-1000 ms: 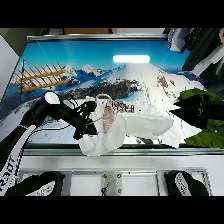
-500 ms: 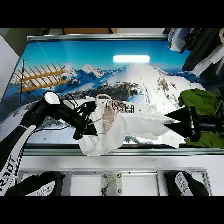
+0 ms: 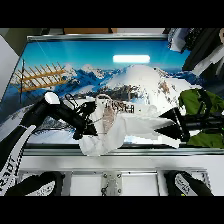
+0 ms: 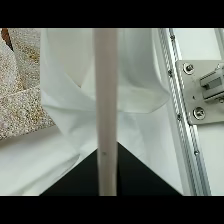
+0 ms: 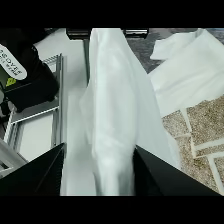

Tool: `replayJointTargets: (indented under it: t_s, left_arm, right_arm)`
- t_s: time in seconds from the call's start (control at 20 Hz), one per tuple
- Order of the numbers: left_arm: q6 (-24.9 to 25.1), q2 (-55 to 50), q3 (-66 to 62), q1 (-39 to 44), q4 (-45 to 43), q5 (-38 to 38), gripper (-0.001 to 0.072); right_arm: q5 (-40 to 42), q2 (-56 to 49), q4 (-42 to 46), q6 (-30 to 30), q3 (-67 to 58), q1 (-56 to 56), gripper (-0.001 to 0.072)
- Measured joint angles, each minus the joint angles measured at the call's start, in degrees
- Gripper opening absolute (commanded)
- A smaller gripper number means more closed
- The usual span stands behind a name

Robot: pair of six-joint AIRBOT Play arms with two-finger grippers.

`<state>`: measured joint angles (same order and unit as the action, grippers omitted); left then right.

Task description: Fold the clothes and pants, and hang the long-sleeved shirts on hangers.

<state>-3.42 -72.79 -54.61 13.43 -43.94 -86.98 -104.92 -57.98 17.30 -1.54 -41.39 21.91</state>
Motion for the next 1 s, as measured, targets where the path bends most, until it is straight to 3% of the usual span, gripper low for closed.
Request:
replayJointTargets:
  t_s: [1.0]
  left_arm:
    - [-0.02, -0.02, 0.00, -0.07, -0.15, -0.02, 0.0016]
  right_arm:
    - [3.54, -1.09, -0.09, -0.63, -0.02, -4.13, 0.0469]
